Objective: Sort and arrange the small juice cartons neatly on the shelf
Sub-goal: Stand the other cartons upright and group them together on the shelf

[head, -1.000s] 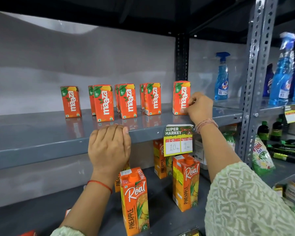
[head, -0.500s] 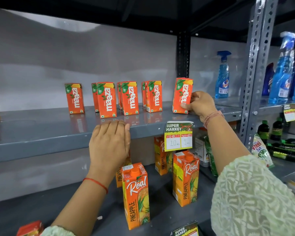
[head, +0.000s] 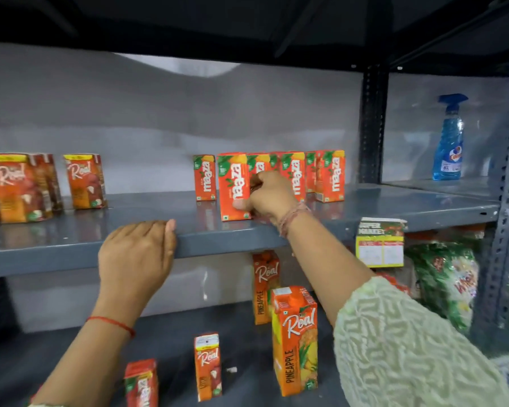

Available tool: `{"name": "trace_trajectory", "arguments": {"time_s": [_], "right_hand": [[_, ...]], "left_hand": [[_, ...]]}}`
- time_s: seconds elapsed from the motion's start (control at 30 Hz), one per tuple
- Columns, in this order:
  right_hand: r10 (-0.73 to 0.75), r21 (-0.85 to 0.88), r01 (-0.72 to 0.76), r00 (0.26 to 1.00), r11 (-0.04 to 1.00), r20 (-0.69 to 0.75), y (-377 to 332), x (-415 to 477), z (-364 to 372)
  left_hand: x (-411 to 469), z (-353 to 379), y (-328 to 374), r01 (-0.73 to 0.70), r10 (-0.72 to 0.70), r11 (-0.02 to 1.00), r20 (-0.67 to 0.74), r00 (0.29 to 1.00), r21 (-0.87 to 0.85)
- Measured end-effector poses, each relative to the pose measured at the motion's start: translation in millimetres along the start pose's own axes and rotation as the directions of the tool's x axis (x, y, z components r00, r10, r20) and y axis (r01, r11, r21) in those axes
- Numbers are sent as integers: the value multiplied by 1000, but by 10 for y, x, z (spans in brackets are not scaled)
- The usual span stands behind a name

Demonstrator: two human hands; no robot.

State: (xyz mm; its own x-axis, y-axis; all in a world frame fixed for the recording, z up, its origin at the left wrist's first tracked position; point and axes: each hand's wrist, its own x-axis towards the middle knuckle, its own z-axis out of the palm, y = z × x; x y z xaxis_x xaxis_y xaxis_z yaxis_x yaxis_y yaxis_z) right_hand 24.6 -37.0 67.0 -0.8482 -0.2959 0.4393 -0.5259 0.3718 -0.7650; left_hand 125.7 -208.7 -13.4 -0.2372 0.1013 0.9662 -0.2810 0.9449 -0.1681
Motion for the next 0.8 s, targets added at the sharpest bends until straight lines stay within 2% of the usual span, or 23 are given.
{"name": "trace_trajectory", "arguments": {"time_s": [0.1,0.27,0.33,0.4,0.47,0.53,0.63,0.8], "right_hand": [[32,-67,-33,999,997,-15,-116,72,210],[45,-213,-63,995,975,-90,-159,139,303],[-28,-290,-25,984,957,-177,-175,43,328],[-176,-432,60,956,900,-234,-208,-91,392],[-325,-584,180,933,792,-153,-231,-166,468],[-397,-623,280,916,731,-54,-237,-149,507],[-441,-656,349,897,669,27,-254,-86,539],[-489,-693,394,870,604,69,-264,-60,548]], "left_hand": [[-16,-6,-28,-41,41,999,-6,999,-17],[-31,14,-38,-17,16,997,-19,1000,-71],[-31,5,-21,-7,6,998,-4,1000,-68],[-32,-7,-8,4,-3,998,7,1000,-65],[-29,-17,-1,11,-10,998,8,1000,-68],[-30,-13,5,16,-16,997,-3,1000,-76],[-27,-5,7,30,-30,995,-1,1000,-90],[-35,-6,17,37,-36,995,9,999,-91]]}}
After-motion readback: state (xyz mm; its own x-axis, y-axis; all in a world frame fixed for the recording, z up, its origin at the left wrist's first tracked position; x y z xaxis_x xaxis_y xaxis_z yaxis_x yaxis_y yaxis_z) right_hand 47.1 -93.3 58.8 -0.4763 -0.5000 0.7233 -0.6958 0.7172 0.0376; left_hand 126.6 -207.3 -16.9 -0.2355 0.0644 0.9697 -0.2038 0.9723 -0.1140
